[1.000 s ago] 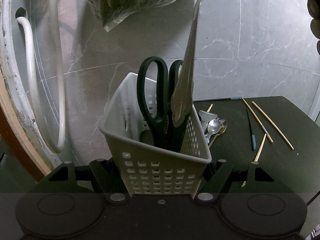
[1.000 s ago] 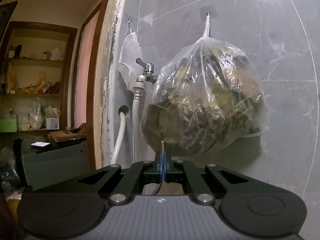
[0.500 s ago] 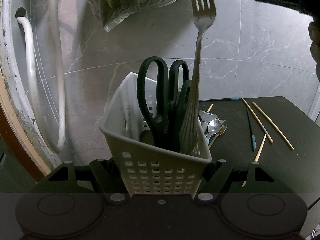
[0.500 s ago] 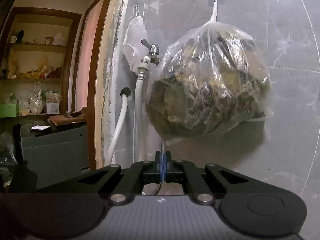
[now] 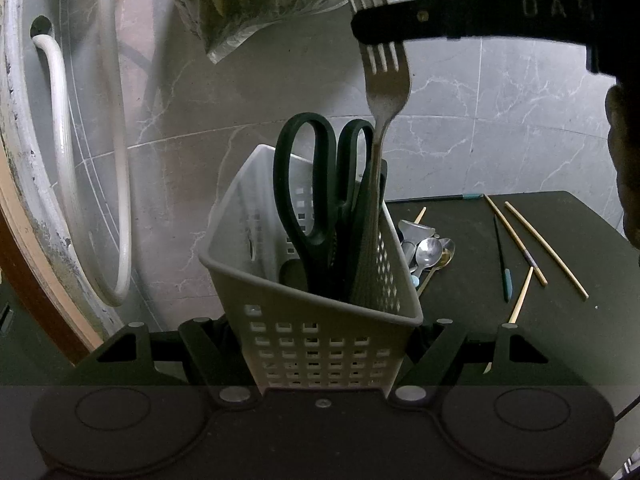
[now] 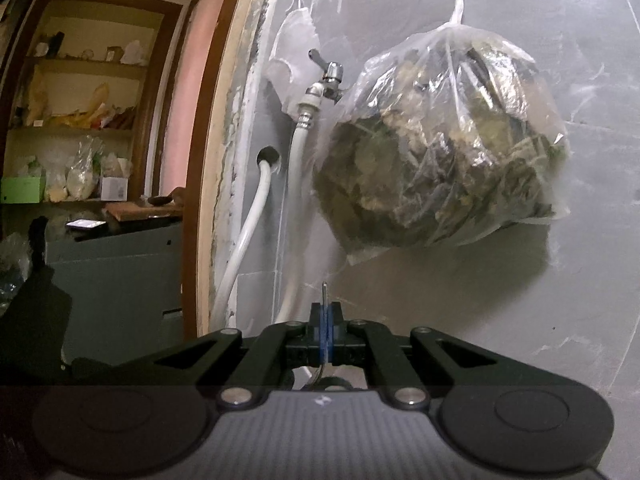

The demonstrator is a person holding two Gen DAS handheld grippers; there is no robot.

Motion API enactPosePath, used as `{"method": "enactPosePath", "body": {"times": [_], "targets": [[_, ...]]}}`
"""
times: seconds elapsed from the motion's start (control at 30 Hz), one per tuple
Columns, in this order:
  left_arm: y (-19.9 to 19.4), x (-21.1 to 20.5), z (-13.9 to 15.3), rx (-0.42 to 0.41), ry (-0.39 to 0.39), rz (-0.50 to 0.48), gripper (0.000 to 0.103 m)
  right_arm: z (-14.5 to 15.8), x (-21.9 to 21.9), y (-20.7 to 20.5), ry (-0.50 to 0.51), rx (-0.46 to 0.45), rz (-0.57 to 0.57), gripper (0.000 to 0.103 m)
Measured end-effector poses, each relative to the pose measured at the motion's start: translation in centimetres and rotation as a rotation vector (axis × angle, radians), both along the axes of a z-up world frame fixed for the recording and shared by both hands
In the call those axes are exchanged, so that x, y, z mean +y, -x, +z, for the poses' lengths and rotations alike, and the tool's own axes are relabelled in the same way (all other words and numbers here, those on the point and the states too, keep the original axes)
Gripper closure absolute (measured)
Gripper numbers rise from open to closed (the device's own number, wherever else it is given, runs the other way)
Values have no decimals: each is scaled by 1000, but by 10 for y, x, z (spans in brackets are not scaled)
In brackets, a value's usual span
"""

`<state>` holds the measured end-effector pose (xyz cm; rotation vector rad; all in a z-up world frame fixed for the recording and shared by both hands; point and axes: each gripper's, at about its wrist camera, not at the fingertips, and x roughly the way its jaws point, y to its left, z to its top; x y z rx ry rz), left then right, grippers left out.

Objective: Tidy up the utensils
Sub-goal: 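Lower the fork into the caddy and open the right gripper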

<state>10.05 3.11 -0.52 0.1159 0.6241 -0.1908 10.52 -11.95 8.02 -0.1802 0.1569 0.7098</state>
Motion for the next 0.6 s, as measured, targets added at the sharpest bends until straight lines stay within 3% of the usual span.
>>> {"method": "enactPosePath", "body": {"times": [0.6], "targets": [[0, 1, 0, 0, 1, -1, 27, -24, 5, -5, 39, 88, 13, 101]]}}
